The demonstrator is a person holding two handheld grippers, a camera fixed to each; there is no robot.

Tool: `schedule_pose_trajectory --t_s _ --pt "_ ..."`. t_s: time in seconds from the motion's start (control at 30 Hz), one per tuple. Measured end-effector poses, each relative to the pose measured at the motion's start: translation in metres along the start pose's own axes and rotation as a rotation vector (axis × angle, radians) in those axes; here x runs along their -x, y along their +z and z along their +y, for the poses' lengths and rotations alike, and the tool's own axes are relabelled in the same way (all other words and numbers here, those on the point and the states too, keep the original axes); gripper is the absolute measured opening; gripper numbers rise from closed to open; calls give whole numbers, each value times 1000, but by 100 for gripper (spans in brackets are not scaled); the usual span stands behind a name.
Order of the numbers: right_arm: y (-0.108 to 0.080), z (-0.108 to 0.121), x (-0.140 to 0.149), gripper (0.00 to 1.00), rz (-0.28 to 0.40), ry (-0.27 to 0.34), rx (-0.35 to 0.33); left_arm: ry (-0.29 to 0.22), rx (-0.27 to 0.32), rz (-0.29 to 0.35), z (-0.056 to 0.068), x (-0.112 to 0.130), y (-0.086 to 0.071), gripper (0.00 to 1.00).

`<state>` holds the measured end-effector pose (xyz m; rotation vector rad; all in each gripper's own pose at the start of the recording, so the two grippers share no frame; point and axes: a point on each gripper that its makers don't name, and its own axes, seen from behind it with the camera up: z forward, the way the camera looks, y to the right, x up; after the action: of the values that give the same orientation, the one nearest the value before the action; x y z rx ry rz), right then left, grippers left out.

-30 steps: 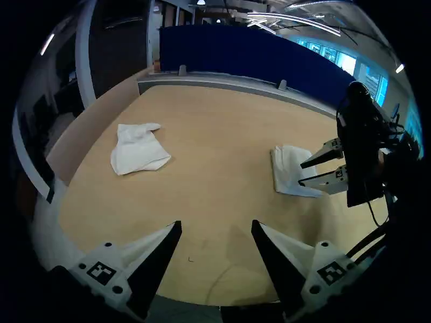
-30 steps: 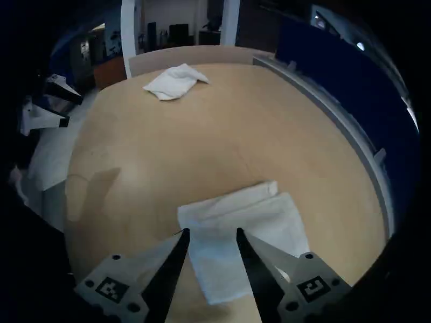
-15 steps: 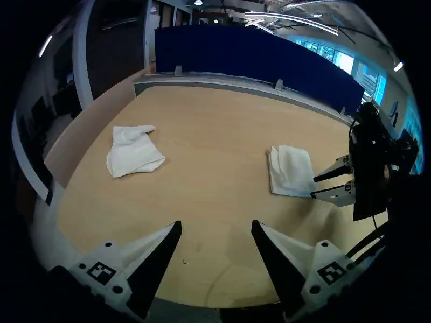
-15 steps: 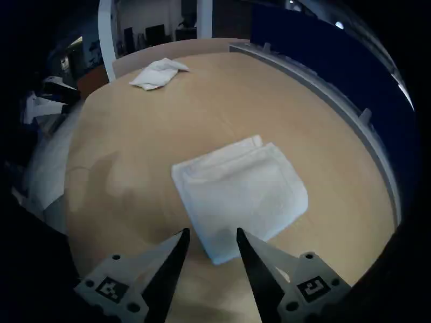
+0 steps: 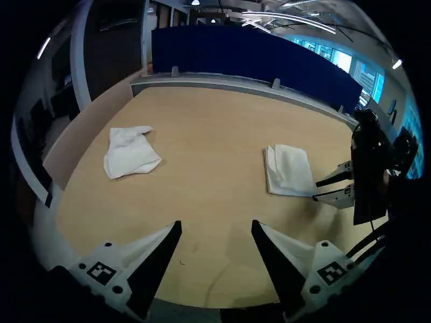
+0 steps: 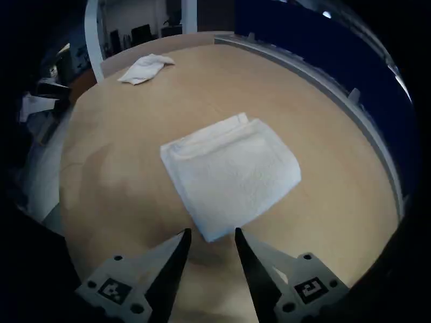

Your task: Fold towel

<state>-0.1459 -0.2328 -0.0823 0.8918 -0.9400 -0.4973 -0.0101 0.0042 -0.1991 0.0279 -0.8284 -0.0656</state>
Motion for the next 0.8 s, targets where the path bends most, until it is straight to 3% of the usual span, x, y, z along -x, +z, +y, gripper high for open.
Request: schedule_pose_trajectory --t_s 0.37,0.57,0.7,0.8 --pt "8 0 7 44 -7 55 -3 -6 -4 -1 -2 3 0 96" --pt "10 4 7 26 -4 70 7 -6 -5 -1 -2 4 2 96" --pt "10 6 6 6 -2 71 13 -5 -4 -1 -2 5 2 96" --pt "9 6 6 4 3 64 15 -3 -3 -2 -1 5 2 96"
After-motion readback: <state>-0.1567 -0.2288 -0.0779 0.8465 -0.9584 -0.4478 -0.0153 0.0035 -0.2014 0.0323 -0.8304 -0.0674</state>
